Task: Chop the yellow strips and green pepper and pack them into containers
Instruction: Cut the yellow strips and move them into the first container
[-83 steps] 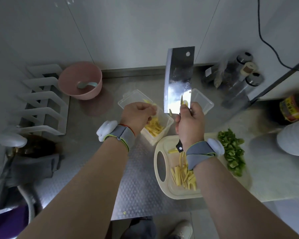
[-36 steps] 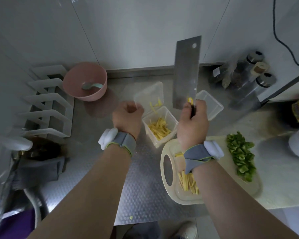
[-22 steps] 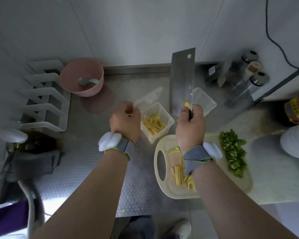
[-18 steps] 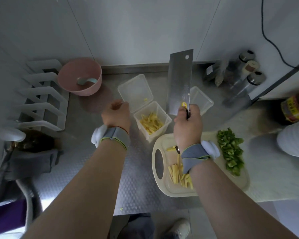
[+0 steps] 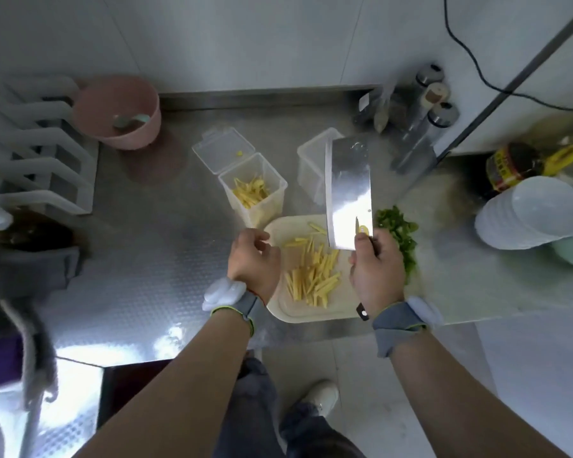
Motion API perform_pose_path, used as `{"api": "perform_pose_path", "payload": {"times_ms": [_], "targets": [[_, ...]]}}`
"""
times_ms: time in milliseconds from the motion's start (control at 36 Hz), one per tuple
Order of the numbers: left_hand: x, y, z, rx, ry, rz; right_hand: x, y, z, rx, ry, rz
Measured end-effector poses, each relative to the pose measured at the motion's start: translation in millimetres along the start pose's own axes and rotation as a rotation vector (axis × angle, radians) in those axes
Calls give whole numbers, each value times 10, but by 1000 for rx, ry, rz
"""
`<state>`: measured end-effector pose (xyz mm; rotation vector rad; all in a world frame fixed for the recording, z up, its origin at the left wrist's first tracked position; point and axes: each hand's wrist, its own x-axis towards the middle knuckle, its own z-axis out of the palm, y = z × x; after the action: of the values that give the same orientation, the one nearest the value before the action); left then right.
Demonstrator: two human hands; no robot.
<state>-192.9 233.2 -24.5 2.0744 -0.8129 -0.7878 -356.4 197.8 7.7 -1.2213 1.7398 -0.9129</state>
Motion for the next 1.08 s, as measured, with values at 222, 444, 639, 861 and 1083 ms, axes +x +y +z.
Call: {"api": "perform_pose_path", "payload": {"times_ms": [222, 444, 639, 861, 1083], "targets": [[-229, -192, 397, 501, -278, 135, -113, 699, -513, -170, 17, 127], [-93, -59, 538, 687, -308, 231, -101, 931, -582, -475, -51, 26], [-275, -147, 514, 701, -327, 204, -54, 794, -402, -730, -144, -240], [-356, -230, 448, 684, -260, 204, -216, 761, -387, -820, -227, -422], [-343, -299, 405, 753, -233, 201, 119, 629, -224, -894, -292, -497]]}}
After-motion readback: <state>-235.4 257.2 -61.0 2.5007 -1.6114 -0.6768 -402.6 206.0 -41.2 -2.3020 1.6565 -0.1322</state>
